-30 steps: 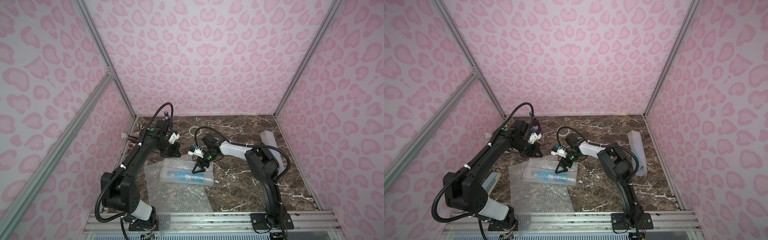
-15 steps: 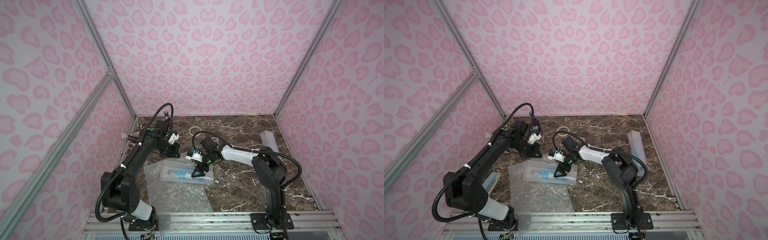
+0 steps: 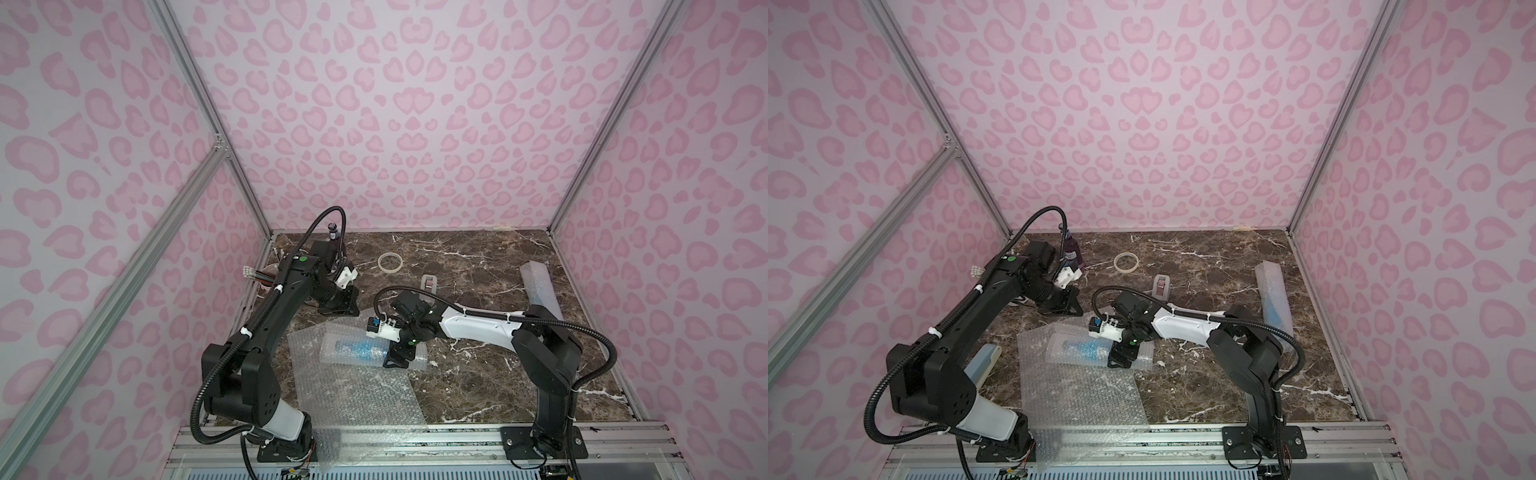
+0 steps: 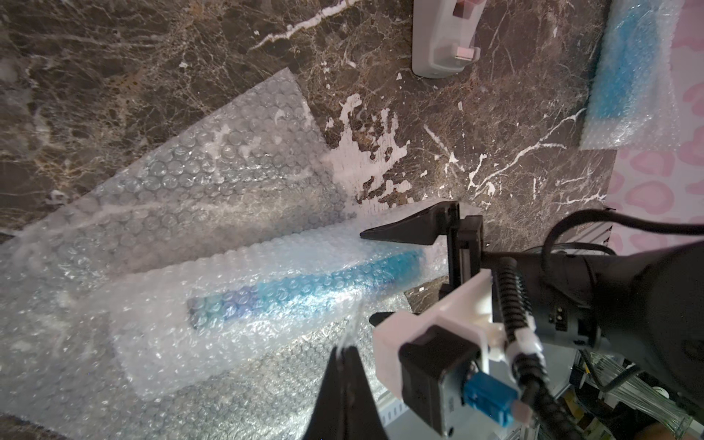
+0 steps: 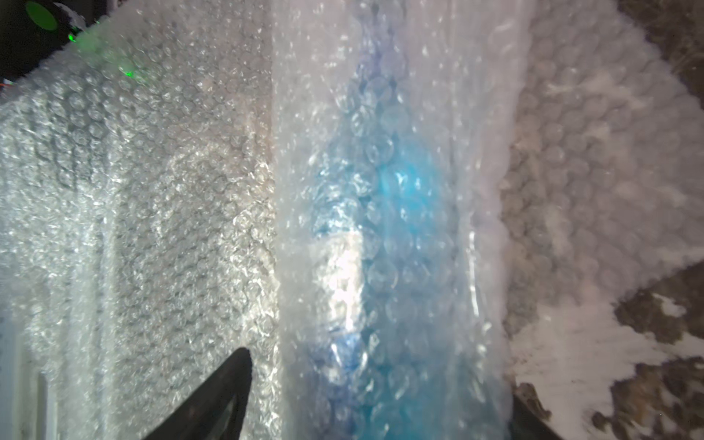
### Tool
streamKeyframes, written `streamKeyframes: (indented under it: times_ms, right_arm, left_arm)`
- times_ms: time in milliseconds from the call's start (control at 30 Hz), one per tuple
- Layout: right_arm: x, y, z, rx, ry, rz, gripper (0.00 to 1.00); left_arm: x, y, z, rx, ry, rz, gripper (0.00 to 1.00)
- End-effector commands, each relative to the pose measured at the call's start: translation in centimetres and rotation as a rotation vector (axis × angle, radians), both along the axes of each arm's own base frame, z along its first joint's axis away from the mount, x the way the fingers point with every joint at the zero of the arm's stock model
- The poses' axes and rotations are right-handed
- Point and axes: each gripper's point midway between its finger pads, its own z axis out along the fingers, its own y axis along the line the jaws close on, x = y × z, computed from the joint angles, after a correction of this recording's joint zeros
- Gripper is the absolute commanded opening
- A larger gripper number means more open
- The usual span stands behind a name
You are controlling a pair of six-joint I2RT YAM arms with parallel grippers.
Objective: Wrap wine bottles in bubble wrap
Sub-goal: Adjust the bubble wrap on the bubble wrap.
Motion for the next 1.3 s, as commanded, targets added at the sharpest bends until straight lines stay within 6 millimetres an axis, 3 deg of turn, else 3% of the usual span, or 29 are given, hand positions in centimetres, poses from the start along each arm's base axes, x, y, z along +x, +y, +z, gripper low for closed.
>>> streamKeyframes:
  times_ms: [0,267,500,767,1033,1267]
  right_arm:
    - [1.2,-0.3,-0.4,-0.046,-0.092,-0.053,0.79]
    - [1.2,0.2,0.2,-0.038,-0.262,-0.056,0.59]
    - [0.3,-0.2,0.2,-0.047,-0.375,-0.032,0.49]
    - [-0.9,-1.1,-0.5,-0.058,-0.473,0.007,0.47]
    - [-2.1,-1.7,-1.3,-0.051,-0.489,0.032,0.44]
    - [-2.9,-1.9,-2.1,-0.054,-0.470,0.054,0.44]
  left_arm:
    - [-0.6,0.2,-0.3,0.010,0.020,-0.007,0.02]
    - [-0.7,0.3,-0.3,0.014,0.031,0.004,0.02]
    - [-1.0,0.0,-1.1,-0.003,0.066,0.012,0.02]
    - [-1.6,-1.1,-3.0,-0.054,0.161,0.039,0.02]
    - [-3.9,-2.4,-6.0,-0.071,0.282,0.049,0.02]
    - [-3.3,-3.4,-5.9,-0.085,0.276,0.035,0.02]
